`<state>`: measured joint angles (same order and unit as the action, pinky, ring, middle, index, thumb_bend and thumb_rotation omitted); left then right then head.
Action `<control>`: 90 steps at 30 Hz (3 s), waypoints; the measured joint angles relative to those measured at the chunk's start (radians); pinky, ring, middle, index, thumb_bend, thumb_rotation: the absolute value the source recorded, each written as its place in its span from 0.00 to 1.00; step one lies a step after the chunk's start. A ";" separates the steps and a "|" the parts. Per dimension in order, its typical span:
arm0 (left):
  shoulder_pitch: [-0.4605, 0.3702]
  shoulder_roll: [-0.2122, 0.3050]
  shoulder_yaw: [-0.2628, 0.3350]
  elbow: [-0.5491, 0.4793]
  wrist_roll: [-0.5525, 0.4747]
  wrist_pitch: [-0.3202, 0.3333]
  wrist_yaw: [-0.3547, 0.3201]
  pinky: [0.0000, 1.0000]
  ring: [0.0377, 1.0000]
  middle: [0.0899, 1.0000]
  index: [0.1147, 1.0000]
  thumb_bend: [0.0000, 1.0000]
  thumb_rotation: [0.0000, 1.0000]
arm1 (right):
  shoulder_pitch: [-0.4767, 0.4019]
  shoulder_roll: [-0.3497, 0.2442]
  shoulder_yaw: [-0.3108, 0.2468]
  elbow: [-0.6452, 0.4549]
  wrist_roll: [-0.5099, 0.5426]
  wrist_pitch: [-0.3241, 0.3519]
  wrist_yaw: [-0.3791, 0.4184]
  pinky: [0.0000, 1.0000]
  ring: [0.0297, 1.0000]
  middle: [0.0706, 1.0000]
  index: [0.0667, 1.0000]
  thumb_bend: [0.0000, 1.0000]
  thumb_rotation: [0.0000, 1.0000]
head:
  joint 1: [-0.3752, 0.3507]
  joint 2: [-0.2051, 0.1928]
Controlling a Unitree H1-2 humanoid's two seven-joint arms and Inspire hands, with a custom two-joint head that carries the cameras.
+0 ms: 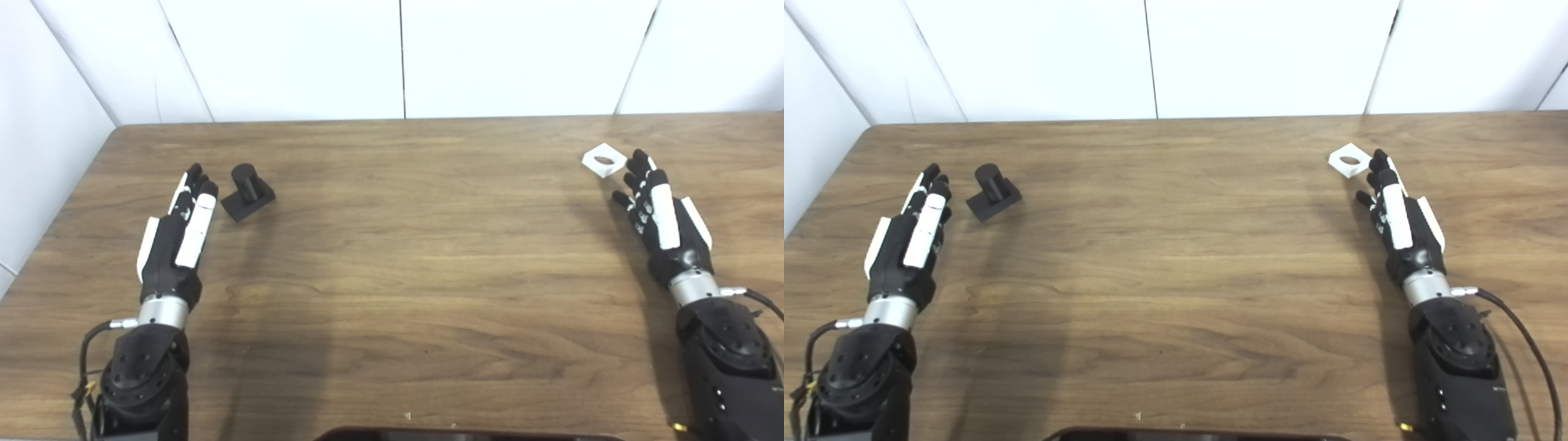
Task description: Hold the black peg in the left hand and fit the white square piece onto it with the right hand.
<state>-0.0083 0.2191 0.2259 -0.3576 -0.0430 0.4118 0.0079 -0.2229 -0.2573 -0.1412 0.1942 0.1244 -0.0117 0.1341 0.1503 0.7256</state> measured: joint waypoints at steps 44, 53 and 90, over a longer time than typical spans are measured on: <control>-0.139 0.192 -0.197 0.236 0.741 0.015 0.063 1.00 1.00 1.00 0.71 0.83 0.32 | -0.004 0.020 -0.019 0.001 0.018 -0.004 0.004 1.00 1.00 1.00 1.00 0.59 1.00 | -0.015 -0.034; -0.182 0.198 -0.231 0.284 0.767 0.015 0.054 1.00 1.00 1.00 0.71 0.85 0.41 | -0.004 0.020 -0.018 0.002 0.027 -0.004 0.015 1.00 1.00 1.00 1.00 0.59 1.00 | -0.023 -0.038; -0.311 0.248 -0.362 0.421 0.881 0.051 -0.133 1.00 1.00 0.95 0.67 0.83 0.40 | 0.008 0.023 -0.017 -0.019 0.002 0.016 -0.015 1.00 1.00 1.00 1.00 0.64 1.00 | -0.035 -0.040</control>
<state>-0.3191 0.4668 -0.1365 0.0639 0.8385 0.4631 -0.1253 -0.2150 -0.2345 -0.1579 0.1755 0.1261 0.0046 0.1193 0.1151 0.6857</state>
